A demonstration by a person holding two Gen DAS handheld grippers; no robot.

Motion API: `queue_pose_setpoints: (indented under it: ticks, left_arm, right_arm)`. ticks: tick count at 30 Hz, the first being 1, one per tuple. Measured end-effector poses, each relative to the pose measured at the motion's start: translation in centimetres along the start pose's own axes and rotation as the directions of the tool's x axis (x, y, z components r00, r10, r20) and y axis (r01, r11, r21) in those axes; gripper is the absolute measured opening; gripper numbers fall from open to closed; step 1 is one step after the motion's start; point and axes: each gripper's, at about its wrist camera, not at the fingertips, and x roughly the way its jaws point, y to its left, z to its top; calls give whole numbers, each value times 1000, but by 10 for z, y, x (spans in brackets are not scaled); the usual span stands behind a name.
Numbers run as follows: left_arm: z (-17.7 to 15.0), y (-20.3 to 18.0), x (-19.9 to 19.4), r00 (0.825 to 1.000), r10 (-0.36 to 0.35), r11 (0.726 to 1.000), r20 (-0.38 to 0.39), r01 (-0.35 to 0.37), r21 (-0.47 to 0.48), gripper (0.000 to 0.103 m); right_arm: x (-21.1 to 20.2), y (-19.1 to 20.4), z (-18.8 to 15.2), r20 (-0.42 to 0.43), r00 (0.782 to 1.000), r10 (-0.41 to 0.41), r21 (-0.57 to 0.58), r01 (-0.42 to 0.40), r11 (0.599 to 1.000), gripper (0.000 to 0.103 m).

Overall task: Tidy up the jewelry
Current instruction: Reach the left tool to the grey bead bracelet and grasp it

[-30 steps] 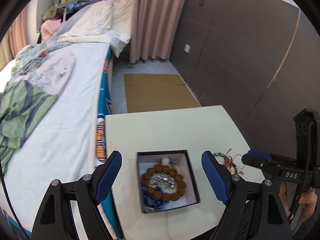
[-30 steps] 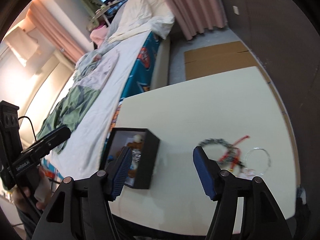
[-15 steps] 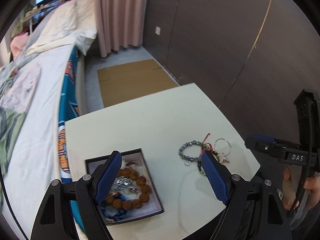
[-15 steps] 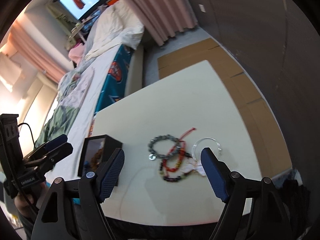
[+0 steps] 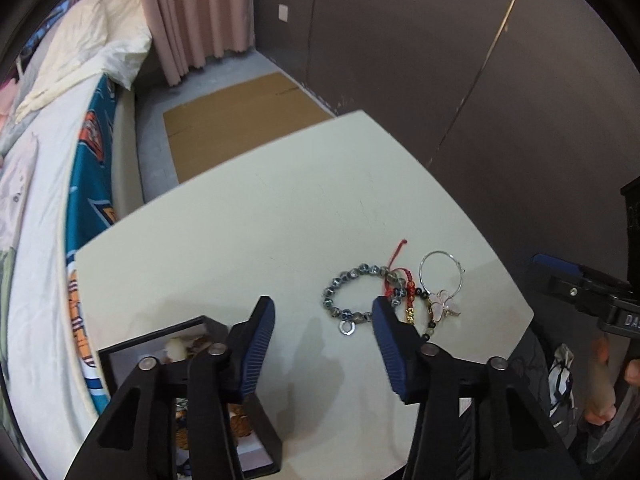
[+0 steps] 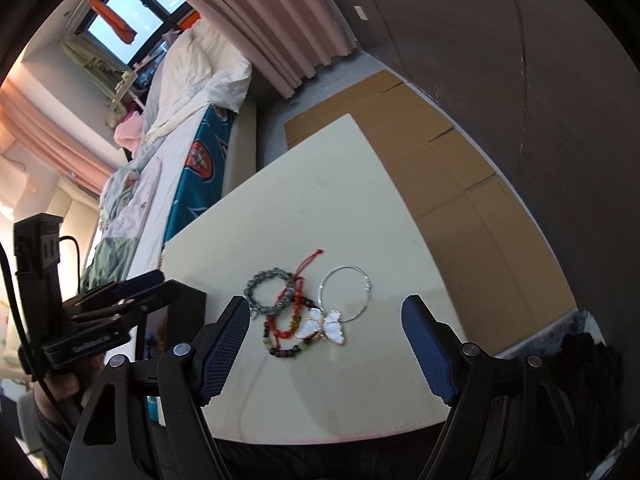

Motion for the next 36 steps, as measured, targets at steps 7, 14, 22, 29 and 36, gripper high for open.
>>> queue_pose_setpoints:
  ticks: [7, 14, 22, 29, 36]
  left_arm:
    - [8, -5, 38, 996, 23, 1000, -91, -22, 6, 41]
    - [12, -10, 69, 986, 45, 999, -162, -42, 20, 40]
    - [8, -13, 86, 982, 103, 994, -157, -96, 53, 21]
    - [8, -11, 66, 992, 70, 997, -101, -66, 39, 8]
    - [8, -4, 27, 999, 44, 999, -20, -44, 12, 8]
  right_arm:
    - [-2, -15, -3, -8, 1000, -6, 27, 6, 1000, 79]
    - [-3, -26, -4, -11, 1000, -27, 44, 27, 999, 79]
    - [16, -32, 0, -52, 997, -57, 61, 60, 996, 79]
    - [29, -14, 9, -70, 997, -34, 40, 37, 999, 78]
    - [57, 15, 11, -124, 992, -8, -23, 5, 1000, 67]
